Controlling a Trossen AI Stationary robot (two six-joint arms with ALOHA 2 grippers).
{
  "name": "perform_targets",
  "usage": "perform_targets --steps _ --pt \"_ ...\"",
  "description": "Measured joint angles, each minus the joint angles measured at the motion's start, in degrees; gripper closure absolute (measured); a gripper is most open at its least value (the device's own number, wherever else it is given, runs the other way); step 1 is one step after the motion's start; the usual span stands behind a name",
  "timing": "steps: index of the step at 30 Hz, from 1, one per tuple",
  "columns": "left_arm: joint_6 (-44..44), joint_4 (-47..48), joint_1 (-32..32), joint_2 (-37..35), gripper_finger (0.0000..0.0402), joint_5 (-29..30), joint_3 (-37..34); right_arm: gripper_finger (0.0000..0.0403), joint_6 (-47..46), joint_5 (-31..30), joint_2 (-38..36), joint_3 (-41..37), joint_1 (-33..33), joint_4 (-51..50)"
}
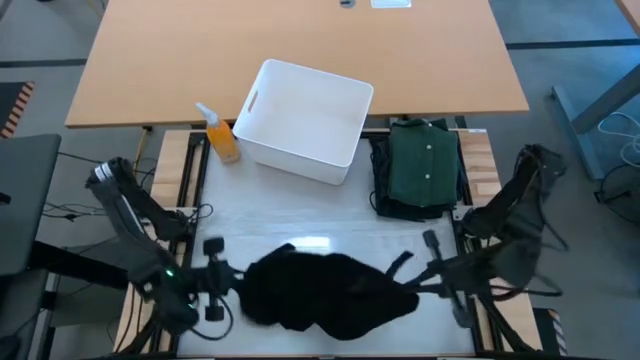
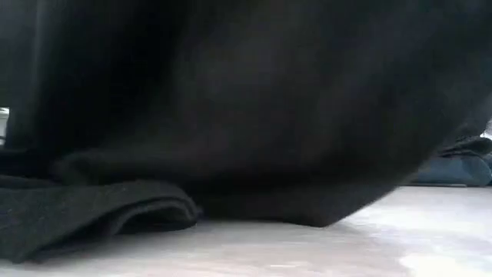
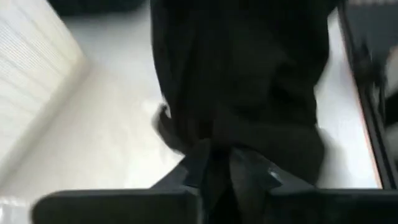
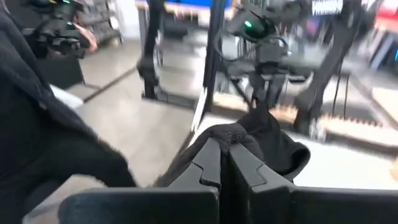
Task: Fold laundry
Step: Fold the black shirt
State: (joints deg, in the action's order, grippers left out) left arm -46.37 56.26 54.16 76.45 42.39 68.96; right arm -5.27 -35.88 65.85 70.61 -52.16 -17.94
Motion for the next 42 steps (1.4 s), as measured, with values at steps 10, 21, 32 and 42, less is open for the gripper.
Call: perform_targets --steps 10,21,32,42 --pt "-6.58 -9.37 -0.4 3.22 0.0232 -18.51 -7.15 0.0378 -17.28 1.62 7.77 -0.02 4.94 -11.53" --pt "29.99 -39.49 -11.86 1.84 0.0215 -9.83 -5.32 0.0378 -23.14 12.32 16.88 -0.02 10.0 -11.71" --pt "41.34 -47.05 -39.19 18.86 0.0215 -37.59 -4.4 0.0378 -26.37 13.42 19.71 -0.02 6.87 -11.85" --pt "38.51 -52.74 -47.14 25.99 0.0215 -59.26 -2.57 0.0378 -23.33 13.35 19.69 -0.02 6.86 -13.96"
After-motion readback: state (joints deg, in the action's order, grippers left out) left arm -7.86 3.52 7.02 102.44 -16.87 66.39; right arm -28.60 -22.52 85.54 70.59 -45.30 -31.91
